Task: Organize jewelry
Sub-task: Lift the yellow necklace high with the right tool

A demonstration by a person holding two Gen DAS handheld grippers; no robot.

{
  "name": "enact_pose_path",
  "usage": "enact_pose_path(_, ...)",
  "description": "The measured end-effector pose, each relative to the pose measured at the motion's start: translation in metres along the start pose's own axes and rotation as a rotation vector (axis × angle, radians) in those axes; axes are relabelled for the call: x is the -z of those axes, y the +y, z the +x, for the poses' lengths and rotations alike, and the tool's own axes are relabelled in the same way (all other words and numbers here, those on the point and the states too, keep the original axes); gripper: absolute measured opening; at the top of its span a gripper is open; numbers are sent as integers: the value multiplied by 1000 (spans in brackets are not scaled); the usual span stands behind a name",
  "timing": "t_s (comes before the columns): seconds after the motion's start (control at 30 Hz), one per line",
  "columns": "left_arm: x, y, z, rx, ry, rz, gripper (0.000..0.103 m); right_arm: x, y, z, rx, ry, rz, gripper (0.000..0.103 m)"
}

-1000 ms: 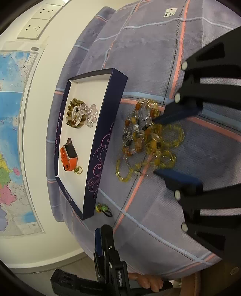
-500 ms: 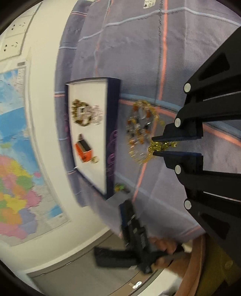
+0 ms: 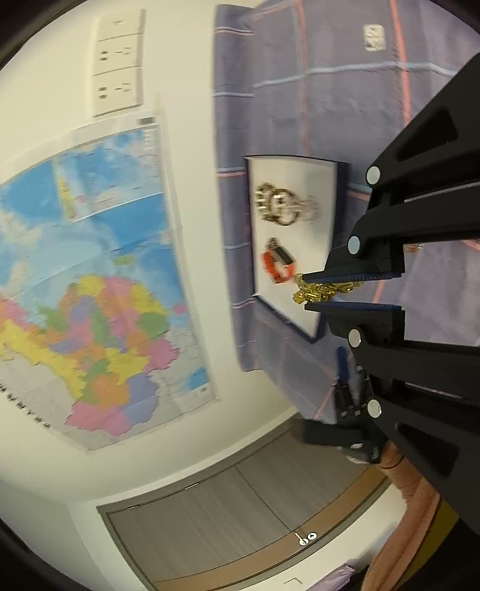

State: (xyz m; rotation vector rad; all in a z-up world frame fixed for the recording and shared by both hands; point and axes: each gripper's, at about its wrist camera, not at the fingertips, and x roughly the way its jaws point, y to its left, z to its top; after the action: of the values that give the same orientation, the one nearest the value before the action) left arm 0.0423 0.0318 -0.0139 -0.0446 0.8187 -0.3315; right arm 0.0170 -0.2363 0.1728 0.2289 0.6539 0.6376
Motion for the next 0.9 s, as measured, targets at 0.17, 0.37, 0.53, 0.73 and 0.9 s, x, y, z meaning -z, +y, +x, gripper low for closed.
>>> enact_pose_path(0.17,0,-10,0,27,-1,28,54,-16,9,-5,-6,-36,-39,8)
enact_pose_path(0.37,-2,-32,1,144,2,68,54,-31,22,-11,-30,-76,-72,8)
enact_pose_path(0.53,-6,-72,6,303,-11,164,54,-34,26,-11,-61,-80,-67,8)
enact_pose_path(0.73,-22,-109,37,378,24,241,47,-33,30,-10,-83,-76,-64,8)
enact_pose_path(0.9,-27,-120,40,409,12,272,25,-30,27,-8,-83,-66,-58,8)
